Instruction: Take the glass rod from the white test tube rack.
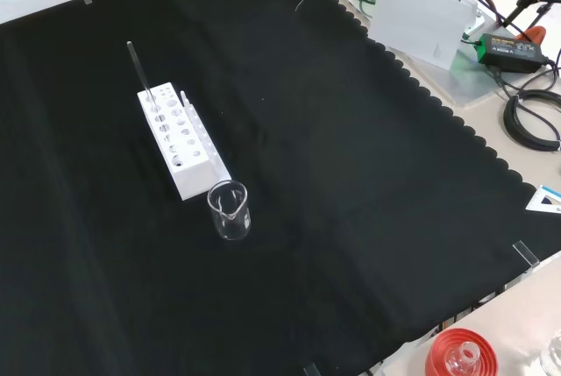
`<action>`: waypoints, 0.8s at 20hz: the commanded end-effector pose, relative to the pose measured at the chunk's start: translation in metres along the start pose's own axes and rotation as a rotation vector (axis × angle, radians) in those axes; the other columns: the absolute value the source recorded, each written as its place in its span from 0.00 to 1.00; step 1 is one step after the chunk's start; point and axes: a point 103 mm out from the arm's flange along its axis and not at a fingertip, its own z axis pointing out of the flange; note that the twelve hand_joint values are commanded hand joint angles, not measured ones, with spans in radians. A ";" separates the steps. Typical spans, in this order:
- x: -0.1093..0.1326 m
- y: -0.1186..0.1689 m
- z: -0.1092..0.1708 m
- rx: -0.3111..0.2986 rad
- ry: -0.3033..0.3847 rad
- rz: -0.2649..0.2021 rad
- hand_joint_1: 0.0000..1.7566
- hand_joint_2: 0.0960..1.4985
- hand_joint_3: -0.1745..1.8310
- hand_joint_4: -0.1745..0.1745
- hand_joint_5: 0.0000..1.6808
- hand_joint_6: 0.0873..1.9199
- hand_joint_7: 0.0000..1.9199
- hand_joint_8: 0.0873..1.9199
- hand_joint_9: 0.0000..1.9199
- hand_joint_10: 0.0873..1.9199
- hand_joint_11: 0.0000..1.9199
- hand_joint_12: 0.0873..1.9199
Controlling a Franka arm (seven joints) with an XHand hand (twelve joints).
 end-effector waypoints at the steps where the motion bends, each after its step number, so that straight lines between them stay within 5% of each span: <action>1: -0.001 -0.104 -0.048 -0.106 0.047 0.102 0.34 0.41 0.30 0.51 0.03 0.00 0.07 0.06 0.27 0.00 0.21 0.44; 4: -0.003 -0.114 -0.050 -0.107 0.049 0.112 0.31 0.46 0.25 0.54 0.00 0.00 0.01 0.00 0.16 0.00 0.02 0.65; 11: -0.006 -0.114 -0.050 -0.127 0.056 0.115 0.30 0.47 0.25 0.54 0.00 0.00 0.01 0.00 0.15 0.00 0.00 0.68; 16: -0.005 -0.116 -0.057 -0.142 0.061 0.098 0.31 0.45 0.27 0.52 0.00 0.00 0.00 0.16 0.03 0.37 0.00 0.74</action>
